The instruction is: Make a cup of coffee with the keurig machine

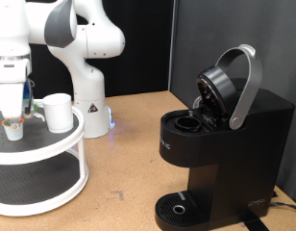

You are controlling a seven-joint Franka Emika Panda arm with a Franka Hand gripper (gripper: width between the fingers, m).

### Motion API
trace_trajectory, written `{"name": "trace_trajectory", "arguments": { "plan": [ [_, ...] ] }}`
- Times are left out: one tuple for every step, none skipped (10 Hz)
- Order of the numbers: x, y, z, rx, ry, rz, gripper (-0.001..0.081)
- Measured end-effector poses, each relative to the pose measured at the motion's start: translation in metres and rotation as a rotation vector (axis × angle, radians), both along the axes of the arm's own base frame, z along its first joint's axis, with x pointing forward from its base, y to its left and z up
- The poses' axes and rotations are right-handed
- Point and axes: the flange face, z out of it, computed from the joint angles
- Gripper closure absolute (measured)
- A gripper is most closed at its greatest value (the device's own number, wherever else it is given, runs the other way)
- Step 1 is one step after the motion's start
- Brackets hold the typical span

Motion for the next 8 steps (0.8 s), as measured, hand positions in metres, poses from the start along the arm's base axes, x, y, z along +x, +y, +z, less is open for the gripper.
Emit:
{"name": "trace_trajectory", "arguments": {
  "plan": [
    [-0.0014, 0.001, -0.0028, 0.0, -0.002, 0.006, 0.0003],
    [-0.003, 0.0016, -0.0054, 0.0, -0.004, 0.011, 0.0003],
    [-0.0042, 0.0021, -0.0073, -0.002, -0.004, 0.014, 0.0003],
    [-0.0053, 0.0024, -0.0088, -0.003, -0.004, 0.016, 0.0003],
    [-0.0057, 0.0022, -0.0092, -0.002, -0.004, 0.014, 0.0003],
    [-0.0061, 0.0016, -0.0093, -0.001, -0.005, 0.013, 0.0003],
    [-0.007, 0.0006, -0.0096, 0.0, -0.005, 0.011, 0.0003],
    [-0.008, -0.0008, -0.01, 0.002, -0.005, 0.01, 0.0003]
  ]
}}
